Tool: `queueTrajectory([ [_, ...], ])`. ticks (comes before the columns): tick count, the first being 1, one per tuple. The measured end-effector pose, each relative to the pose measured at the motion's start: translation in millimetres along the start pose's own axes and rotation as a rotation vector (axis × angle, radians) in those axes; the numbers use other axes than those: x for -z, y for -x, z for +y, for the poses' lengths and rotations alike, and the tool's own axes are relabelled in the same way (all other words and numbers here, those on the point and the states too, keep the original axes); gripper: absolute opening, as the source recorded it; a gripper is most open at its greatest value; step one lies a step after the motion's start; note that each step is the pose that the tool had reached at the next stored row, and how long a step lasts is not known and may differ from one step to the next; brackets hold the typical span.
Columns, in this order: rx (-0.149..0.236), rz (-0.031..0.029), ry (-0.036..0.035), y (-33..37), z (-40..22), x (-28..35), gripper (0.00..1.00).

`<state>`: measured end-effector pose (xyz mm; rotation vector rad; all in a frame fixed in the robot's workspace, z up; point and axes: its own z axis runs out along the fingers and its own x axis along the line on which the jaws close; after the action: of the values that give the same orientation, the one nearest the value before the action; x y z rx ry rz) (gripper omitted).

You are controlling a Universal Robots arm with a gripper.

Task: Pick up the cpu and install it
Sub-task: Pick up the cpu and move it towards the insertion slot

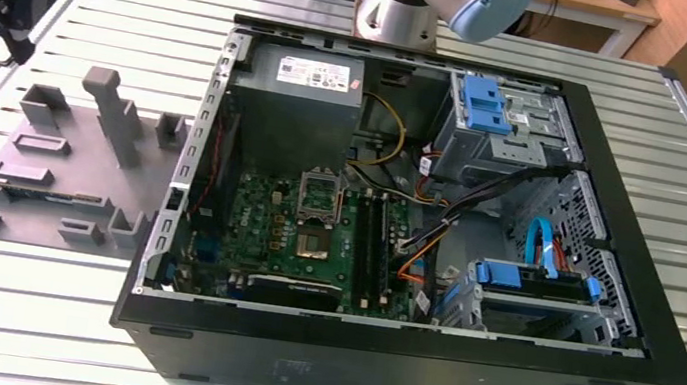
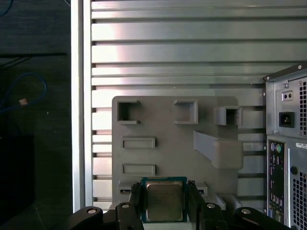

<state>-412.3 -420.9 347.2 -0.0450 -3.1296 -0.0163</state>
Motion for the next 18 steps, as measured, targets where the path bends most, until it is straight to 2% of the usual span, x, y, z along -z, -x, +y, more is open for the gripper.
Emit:
queueTrajectory([
  [9,0.0,0.0002,0.0002,1.6,0.0,0.0,0.47],
  [18,0.0,0.0003,0.0001,6.4,0.2,0.0,0.47],
])
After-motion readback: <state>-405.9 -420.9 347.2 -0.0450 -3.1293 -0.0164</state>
